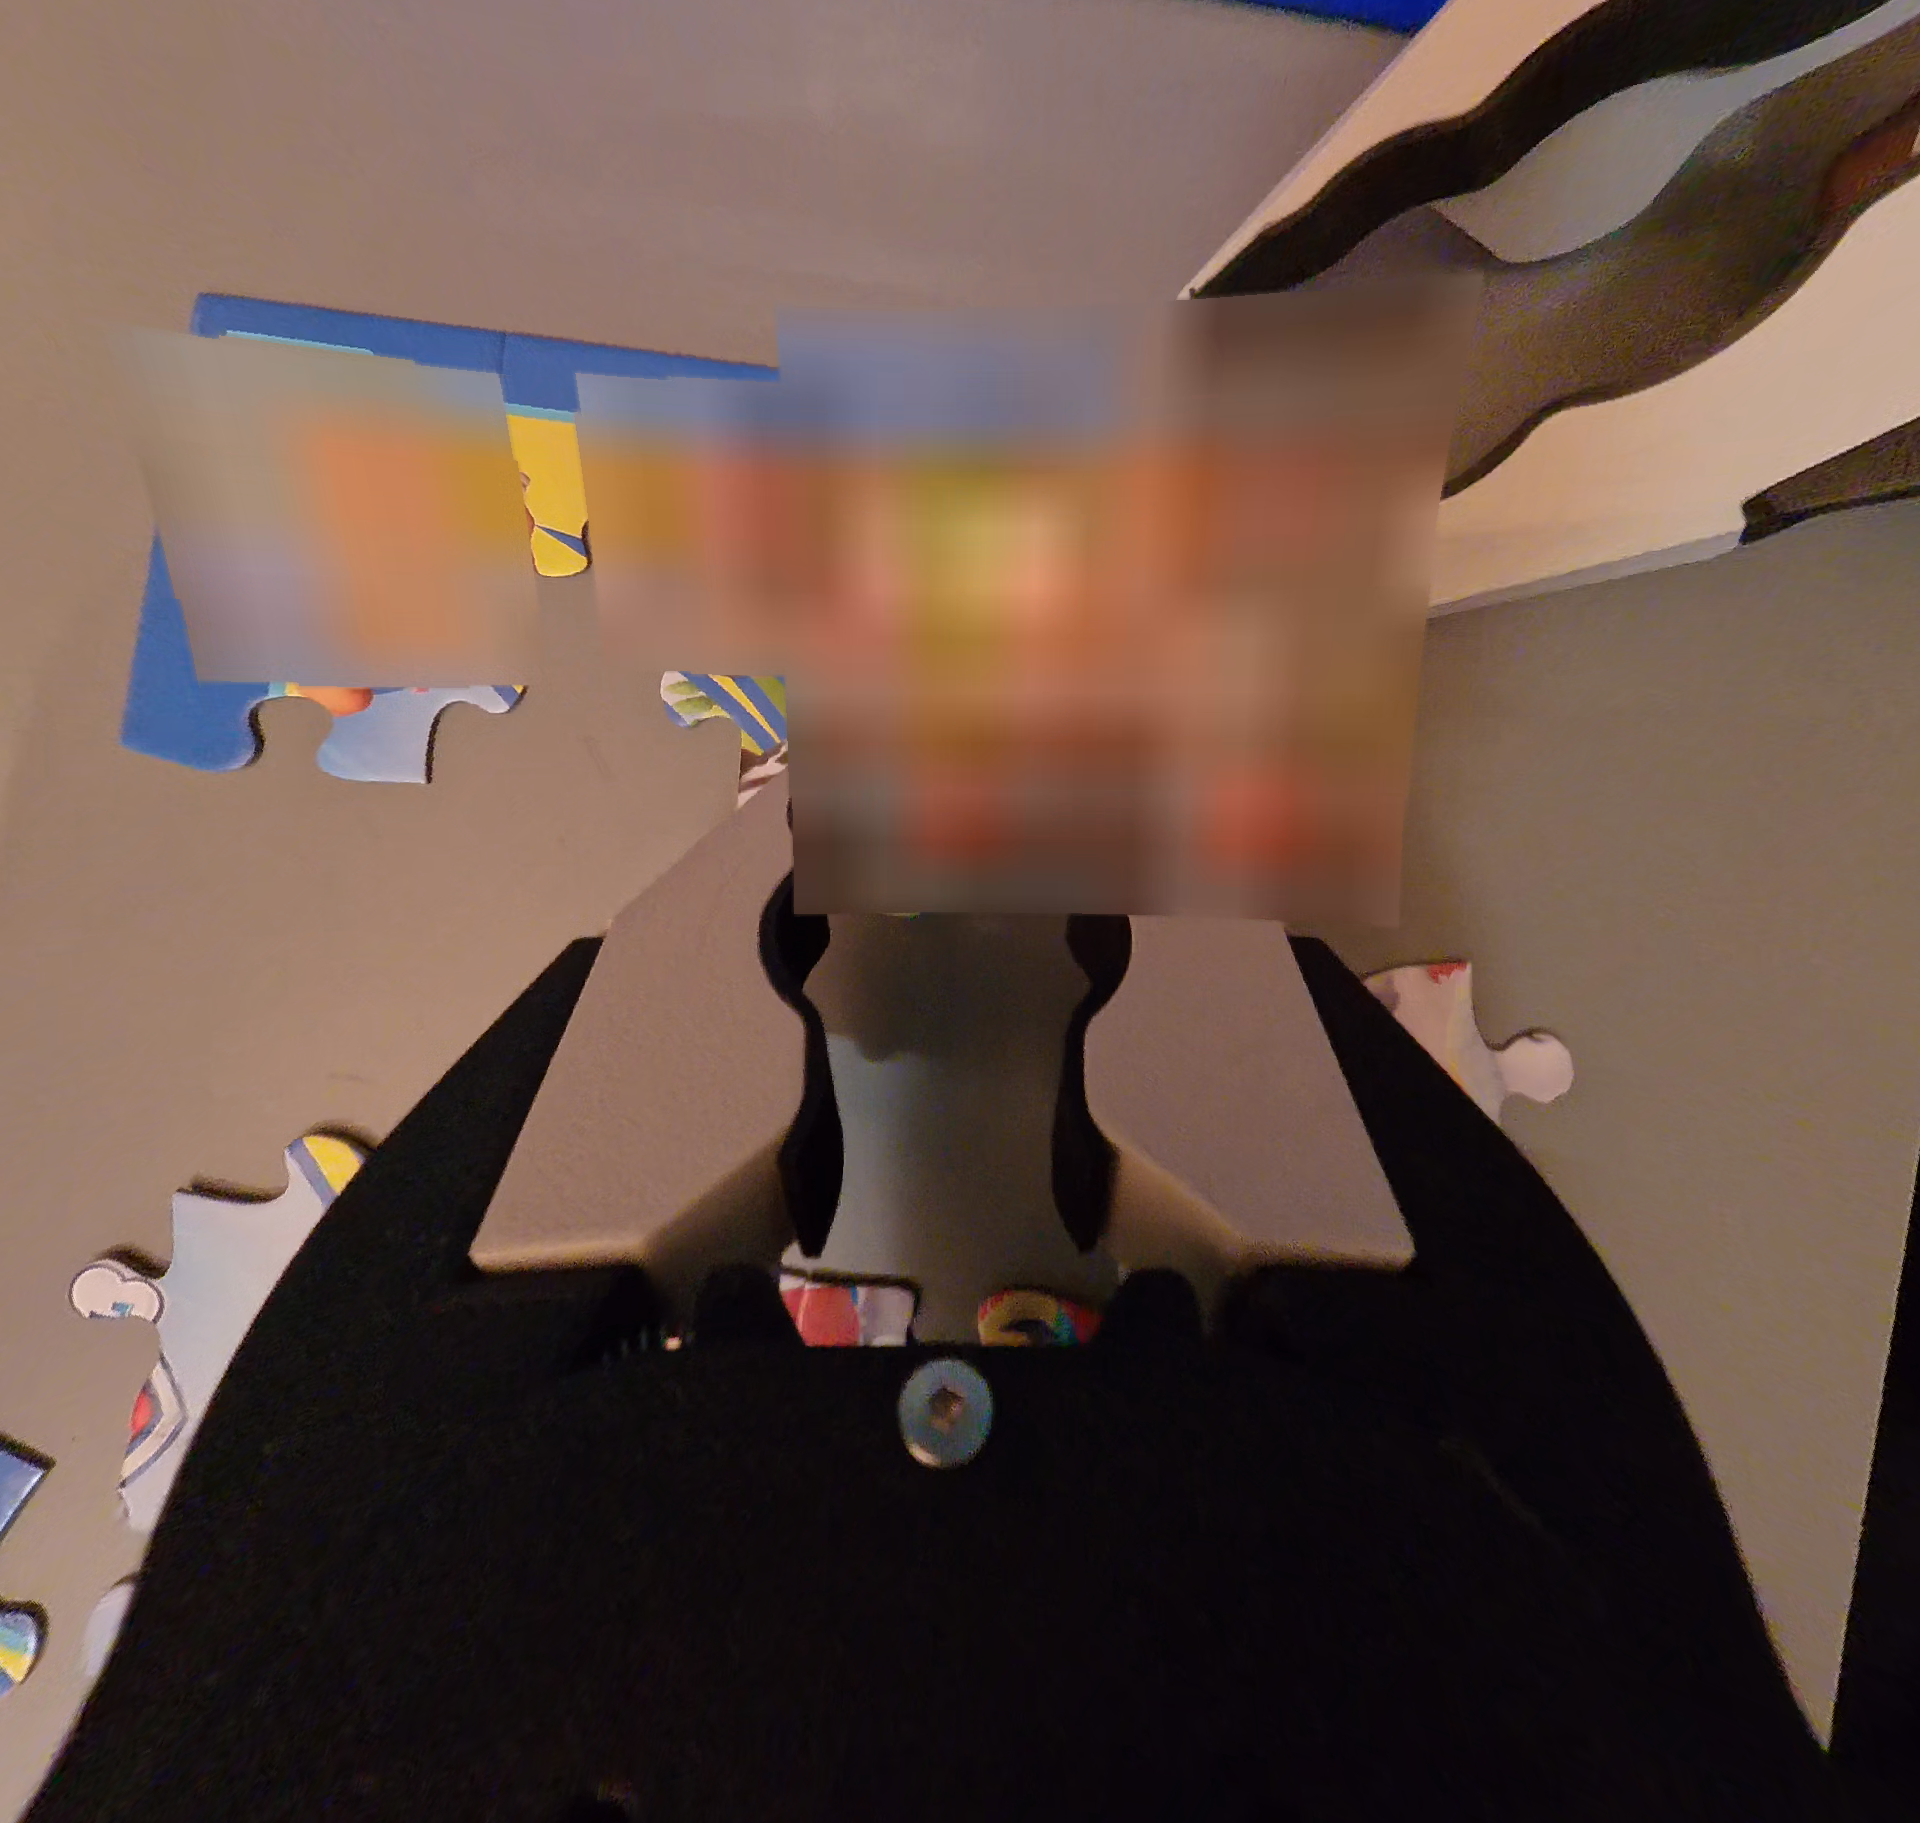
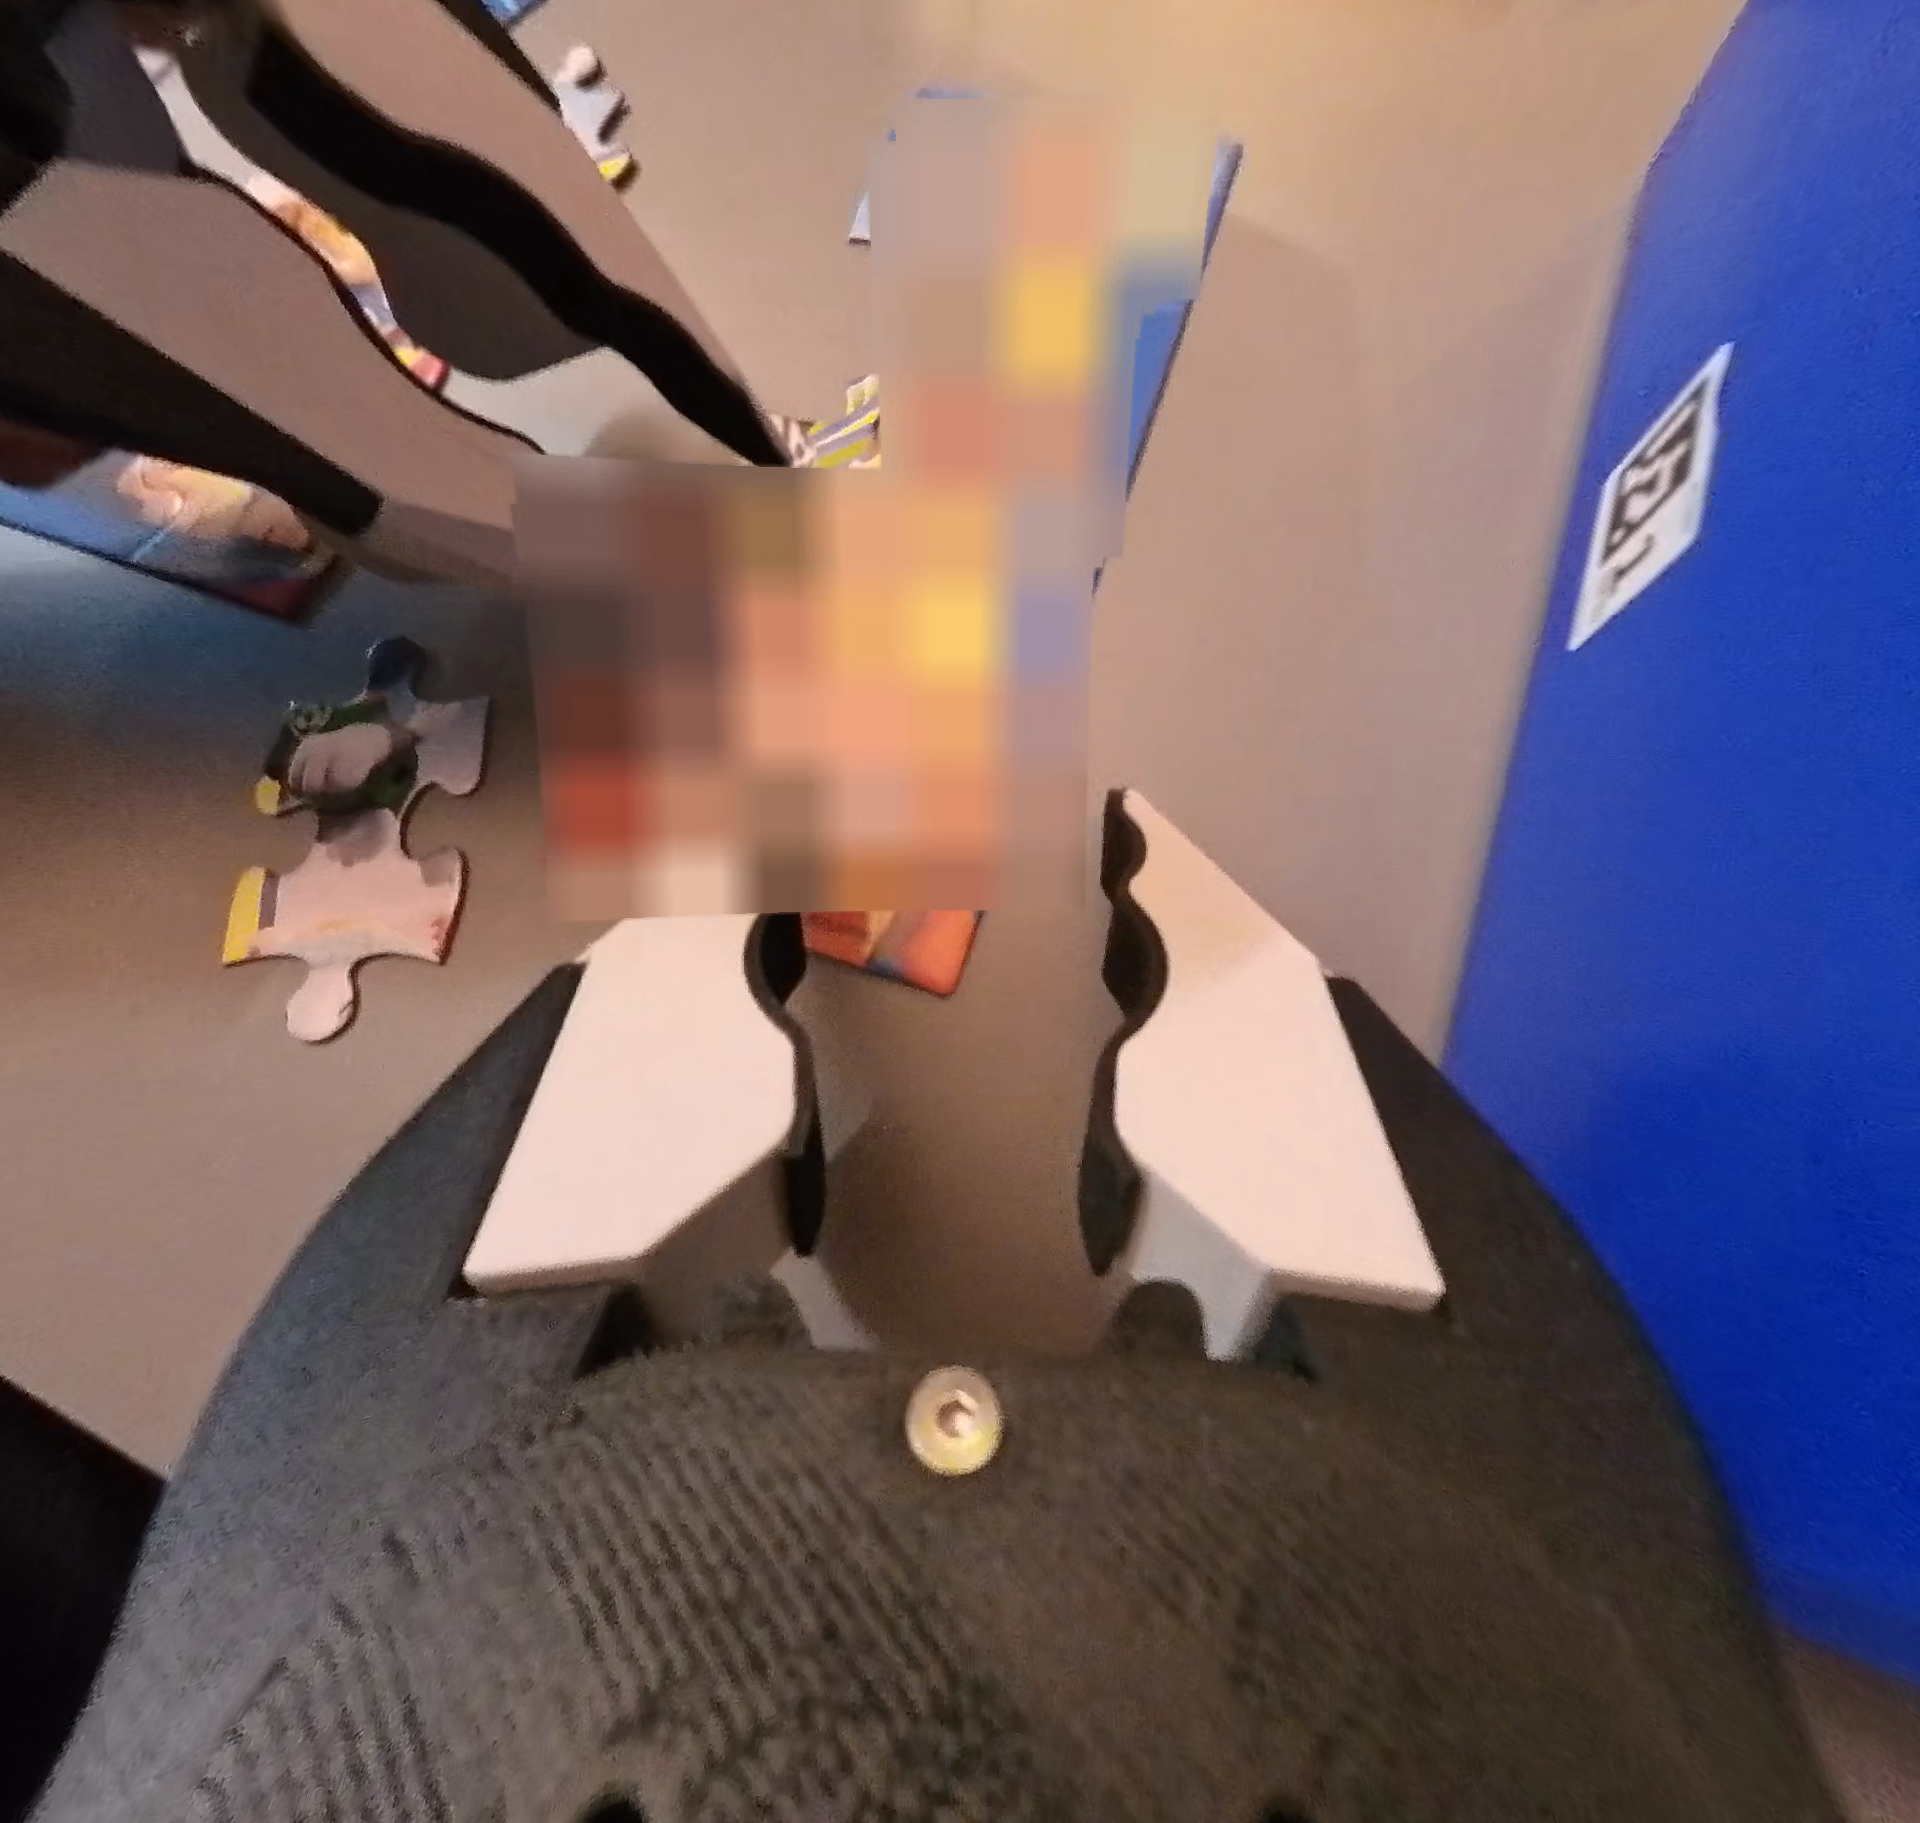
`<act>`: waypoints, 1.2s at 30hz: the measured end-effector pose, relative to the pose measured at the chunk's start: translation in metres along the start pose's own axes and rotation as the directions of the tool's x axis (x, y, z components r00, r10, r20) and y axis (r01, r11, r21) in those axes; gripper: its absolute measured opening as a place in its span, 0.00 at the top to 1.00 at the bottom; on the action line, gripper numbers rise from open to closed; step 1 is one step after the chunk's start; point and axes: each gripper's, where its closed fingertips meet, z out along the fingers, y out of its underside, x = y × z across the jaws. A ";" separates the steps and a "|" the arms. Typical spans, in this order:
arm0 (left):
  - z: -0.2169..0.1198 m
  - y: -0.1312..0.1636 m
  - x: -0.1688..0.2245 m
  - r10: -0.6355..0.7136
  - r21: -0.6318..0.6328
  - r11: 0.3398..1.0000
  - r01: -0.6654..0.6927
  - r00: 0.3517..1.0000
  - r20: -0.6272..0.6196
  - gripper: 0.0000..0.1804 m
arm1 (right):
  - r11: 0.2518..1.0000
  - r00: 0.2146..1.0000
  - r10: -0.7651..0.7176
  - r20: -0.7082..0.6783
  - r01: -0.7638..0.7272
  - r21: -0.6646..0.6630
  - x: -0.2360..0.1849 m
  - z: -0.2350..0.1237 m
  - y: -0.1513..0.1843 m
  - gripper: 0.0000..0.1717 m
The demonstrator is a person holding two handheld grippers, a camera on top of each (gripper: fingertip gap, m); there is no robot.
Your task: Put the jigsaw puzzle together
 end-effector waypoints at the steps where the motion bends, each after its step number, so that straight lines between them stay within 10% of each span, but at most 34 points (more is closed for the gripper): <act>1: -0.001 0.002 -0.001 0.004 -0.005 1.000 -0.004 1.000 -0.003 0.75 | 1.000 1.000 -0.012 0.005 0.012 -0.013 -0.003 0.001 0.002 0.67; 19: -0.017 0.024 -0.001 0.002 -0.089 0.996 -0.004 1.000 -0.016 0.69 | 1.000 0.993 0.003 0.118 -0.002 -0.009 -0.025 -0.007 0.007 0.73; 28: -0.070 0.010 -0.027 -0.122 0.198 0.974 0.108 0.991 0.059 0.73 | 0.976 0.996 -0.086 0.037 0.077 0.204 -0.024 -0.017 -0.028 0.75; 36: -0.176 0.067 -0.082 -0.374 0.449 0.865 0.225 0.885 0.276 0.73 | 0.894 0.986 -0.166 -0.011 0.155 0.421 -0.041 -0.019 -0.070 0.84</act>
